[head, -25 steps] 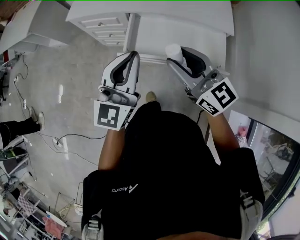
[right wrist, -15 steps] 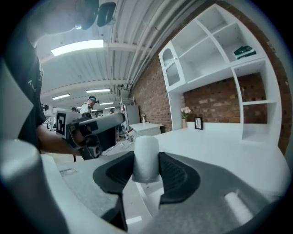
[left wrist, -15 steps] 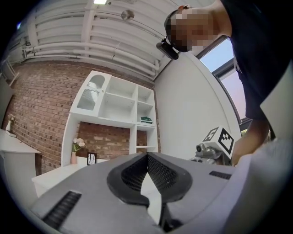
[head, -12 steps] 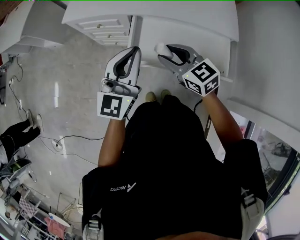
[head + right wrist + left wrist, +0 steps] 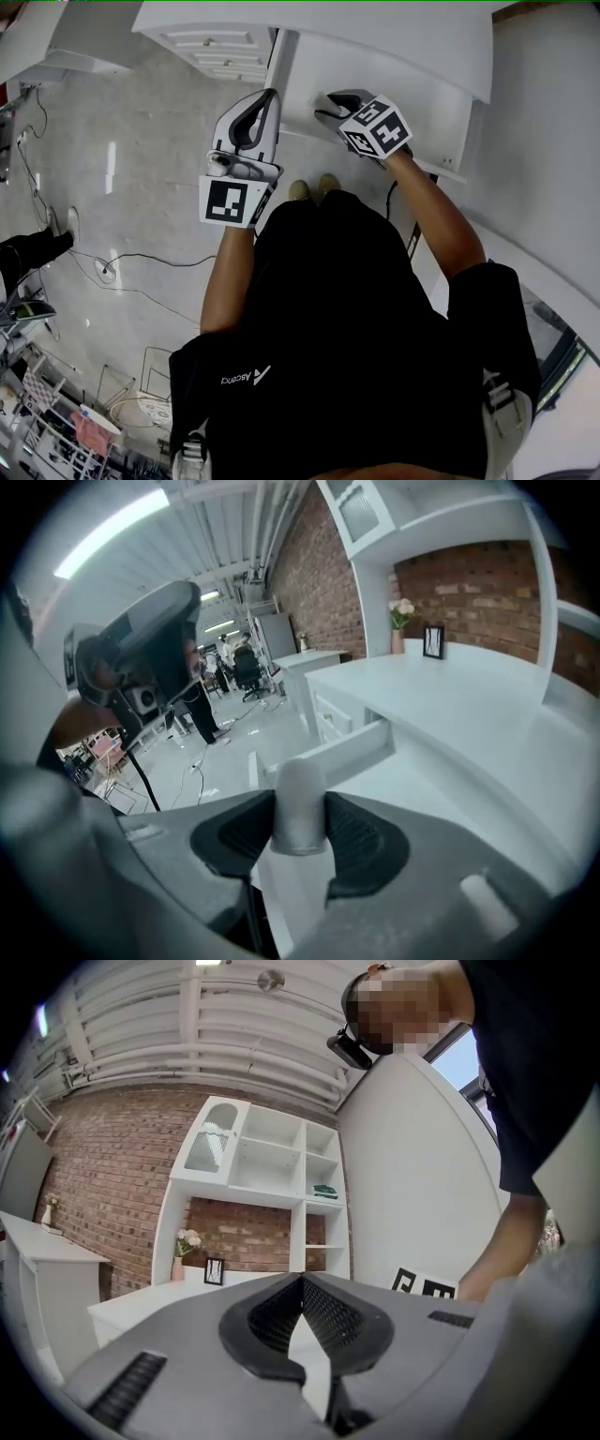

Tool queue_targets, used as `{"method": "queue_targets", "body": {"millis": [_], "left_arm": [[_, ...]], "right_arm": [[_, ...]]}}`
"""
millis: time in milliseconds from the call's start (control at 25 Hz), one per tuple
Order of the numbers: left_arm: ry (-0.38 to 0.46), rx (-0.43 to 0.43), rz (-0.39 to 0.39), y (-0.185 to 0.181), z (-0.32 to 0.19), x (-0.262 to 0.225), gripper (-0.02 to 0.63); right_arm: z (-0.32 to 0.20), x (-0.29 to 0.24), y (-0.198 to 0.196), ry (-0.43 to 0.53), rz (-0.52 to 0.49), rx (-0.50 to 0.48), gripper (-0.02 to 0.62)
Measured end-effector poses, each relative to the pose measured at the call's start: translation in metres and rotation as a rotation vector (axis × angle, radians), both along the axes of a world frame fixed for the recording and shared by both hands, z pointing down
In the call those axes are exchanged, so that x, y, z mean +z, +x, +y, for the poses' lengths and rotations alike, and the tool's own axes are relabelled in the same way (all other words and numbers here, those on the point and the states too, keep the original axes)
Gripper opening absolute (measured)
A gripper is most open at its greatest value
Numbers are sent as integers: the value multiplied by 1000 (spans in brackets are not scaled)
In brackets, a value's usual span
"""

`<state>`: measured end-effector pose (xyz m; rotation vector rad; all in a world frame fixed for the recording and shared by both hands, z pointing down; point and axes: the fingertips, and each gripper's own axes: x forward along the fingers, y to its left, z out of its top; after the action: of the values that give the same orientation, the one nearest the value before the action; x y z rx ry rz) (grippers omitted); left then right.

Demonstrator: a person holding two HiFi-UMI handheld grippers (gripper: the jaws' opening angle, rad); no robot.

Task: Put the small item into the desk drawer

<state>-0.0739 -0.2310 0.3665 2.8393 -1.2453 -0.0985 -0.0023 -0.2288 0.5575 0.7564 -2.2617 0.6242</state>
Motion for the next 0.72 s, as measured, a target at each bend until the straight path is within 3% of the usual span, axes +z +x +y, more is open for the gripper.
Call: {"method": "queue_targets", "body": {"millis": [240, 720], "left_arm": [[-33, -46, -1, -12, -7, 3, -2], [-77, -96, -32, -25, -8, 15, -2]], "right_arm": [[-7, 45, 0, -151, 74, -33, 169], [-16, 108, 6, -336, 165, -97, 170]]}}
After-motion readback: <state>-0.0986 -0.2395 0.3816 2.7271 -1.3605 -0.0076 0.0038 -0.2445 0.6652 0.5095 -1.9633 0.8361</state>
